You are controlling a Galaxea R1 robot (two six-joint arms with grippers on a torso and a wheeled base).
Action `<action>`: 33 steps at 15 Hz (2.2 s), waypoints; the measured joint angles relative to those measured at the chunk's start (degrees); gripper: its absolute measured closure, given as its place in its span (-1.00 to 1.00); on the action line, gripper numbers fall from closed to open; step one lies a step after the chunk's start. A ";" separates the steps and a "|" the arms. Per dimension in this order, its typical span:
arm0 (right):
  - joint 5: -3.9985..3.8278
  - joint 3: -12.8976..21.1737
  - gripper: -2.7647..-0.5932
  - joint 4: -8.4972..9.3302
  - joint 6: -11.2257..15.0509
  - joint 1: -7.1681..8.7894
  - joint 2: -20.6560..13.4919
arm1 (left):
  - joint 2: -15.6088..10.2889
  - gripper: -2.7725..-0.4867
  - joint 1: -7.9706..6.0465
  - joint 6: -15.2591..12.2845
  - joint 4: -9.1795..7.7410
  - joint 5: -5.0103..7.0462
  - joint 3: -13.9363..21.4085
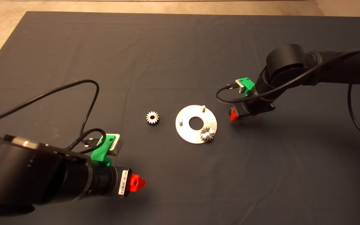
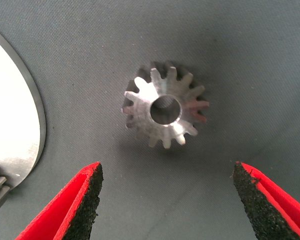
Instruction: Install three planetary gears onto the carrier pins
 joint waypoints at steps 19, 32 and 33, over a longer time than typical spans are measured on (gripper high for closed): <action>0.00 -6.99 -0.22 -0.30 -2.67 -1.45 2.58 | 0.00 -0.99 -0.01 0.00 -0.01 0.00 0.00; 0.00 -8.25 -0.22 -0.35 -3.00 -1.45 2.56 | -0.01 -0.99 0.00 0.00 -0.39 0.00 0.00; 0.00 -8.25 -0.22 -0.33 -3.00 -1.45 2.56 | -0.02 -0.99 0.00 0.00 -0.41 0.00 0.00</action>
